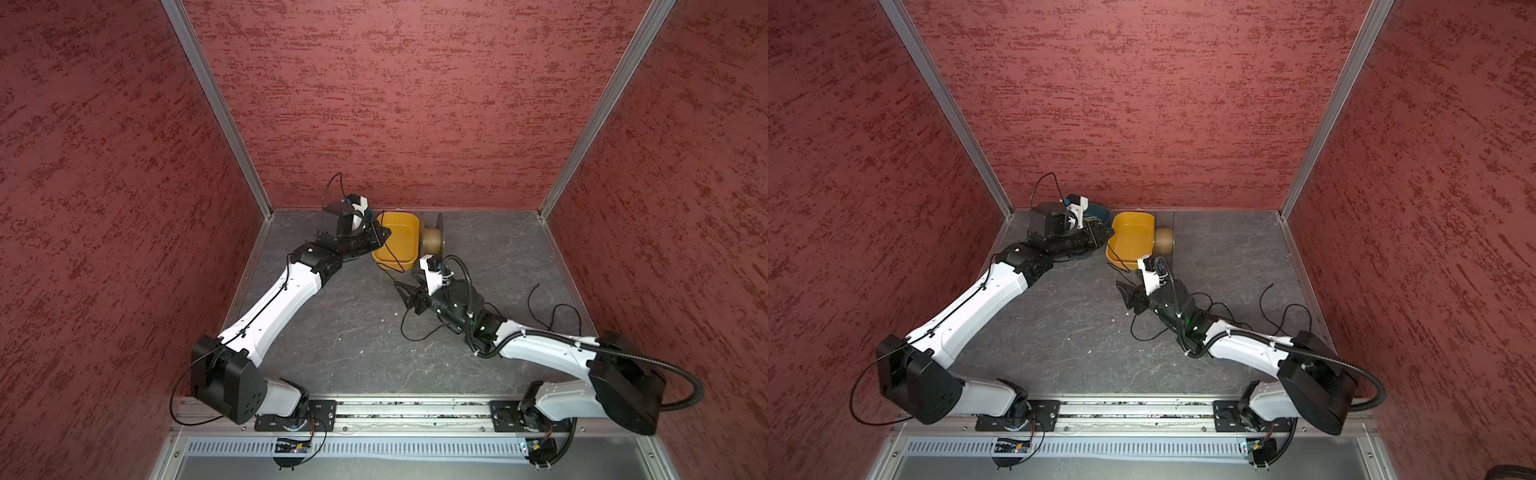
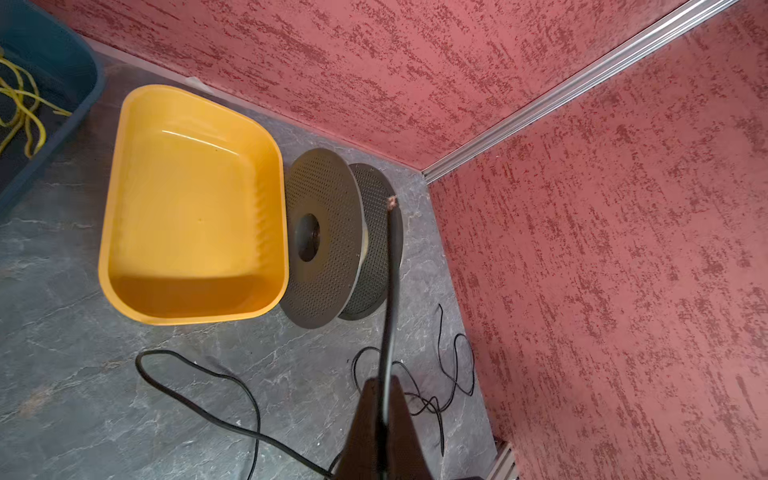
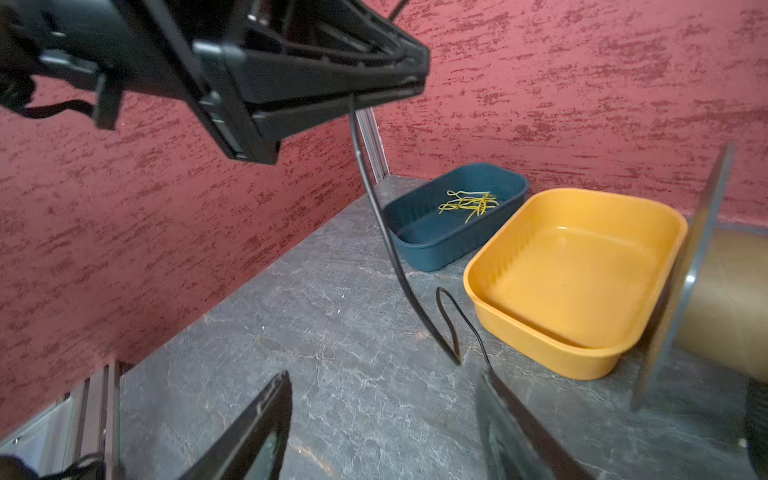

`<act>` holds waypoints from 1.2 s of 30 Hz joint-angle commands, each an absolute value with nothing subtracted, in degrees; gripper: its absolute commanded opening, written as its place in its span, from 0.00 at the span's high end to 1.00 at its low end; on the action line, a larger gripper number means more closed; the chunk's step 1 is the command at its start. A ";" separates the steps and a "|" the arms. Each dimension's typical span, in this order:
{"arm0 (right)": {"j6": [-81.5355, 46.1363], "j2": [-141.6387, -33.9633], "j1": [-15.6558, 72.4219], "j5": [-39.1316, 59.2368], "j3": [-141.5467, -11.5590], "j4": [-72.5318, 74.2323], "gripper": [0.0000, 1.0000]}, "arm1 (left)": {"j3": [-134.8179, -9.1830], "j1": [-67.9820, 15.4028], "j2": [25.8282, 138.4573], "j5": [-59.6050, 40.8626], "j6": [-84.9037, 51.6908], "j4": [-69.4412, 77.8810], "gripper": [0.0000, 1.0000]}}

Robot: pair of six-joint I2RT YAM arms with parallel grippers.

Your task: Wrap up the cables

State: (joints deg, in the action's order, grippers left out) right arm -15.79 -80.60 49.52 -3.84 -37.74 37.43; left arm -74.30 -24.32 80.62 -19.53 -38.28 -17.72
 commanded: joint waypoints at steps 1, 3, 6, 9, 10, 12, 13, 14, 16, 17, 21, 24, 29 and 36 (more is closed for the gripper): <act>-17.64 -85.27 49.83 -6.72 -40.37 45.56 0.32 | -73.53 -24.74 79.27 -20.39 -40.21 -14.47 1.00; -17.91 -86.99 49.92 -8.32 -40.90 46.38 0.34 | -73.49 -24.91 78.78 -20.29 -40.23 -14.78 1.00; -19.02 -87.52 49.94 -11.59 -38.83 50.86 0.39 | -72.88 -24.96 77.90 -20.14 -40.17 -15.07 1.00; -19.25 -88.42 49.99 -14.74 -37.70 53.48 0.42 | -71.83 -25.05 77.00 -20.28 -40.50 -14.72 1.00; -19.04 -88.74 49.93 -15.51 -37.73 53.83 0.42 | -71.48 -25.03 76.73 -20.30 -40.59 -14.61 1.00; -18.41 -89.48 49.92 -15.31 -37.48 55.69 0.42 | -70.98 -25.14 76.40 -20.48 -40.86 -14.29 1.00; -18.00 -89.96 49.92 -14.80 -37.49 56.75 0.43 | -70.63 -25.16 76.20 -20.55 -41.04 -14.14 1.00; -17.69 -90.25 49.94 -14.75 -37.63 57.30 0.43 | -70.58 -25.22 76.16 -20.64 -41.22 -13.99 1.00; -17.16 -91.02 49.92 -15.24 -38.44 57.73 0.45 | -70.19 -25.22 75.85 -20.95 -41.54 -13.63 1.00; -16.97 -91.30 49.94 -15.32 -38.80 57.70 0.51 | -70.06 -25.22 75.76 -21.01 -41.62 -13.46 1.00; -16.20 -91.59 49.92 -15.04 -39.13 57.58 0.72 | -70.04 -25.13 75.11 -20.39 -41.06 -14.13 1.00; -15.11 -90.88 49.92 -14.37 -38.08 57.16 0.97 | -70.13 -24.88 74.71 -20.29 -40.85 -14.14 1.00; -13.70 -85.42 49.92 -9.38 -36.33 51.74 1.00 | -71.06 -24.61 74.97 -21.44 -39.55 -15.09 0.84; -15.80 -69.16 49.60 -8.87 -32.98 35.48 1.00 | -74.64 -24.20 74.79 -19.94 -34.02 -20.59 0.18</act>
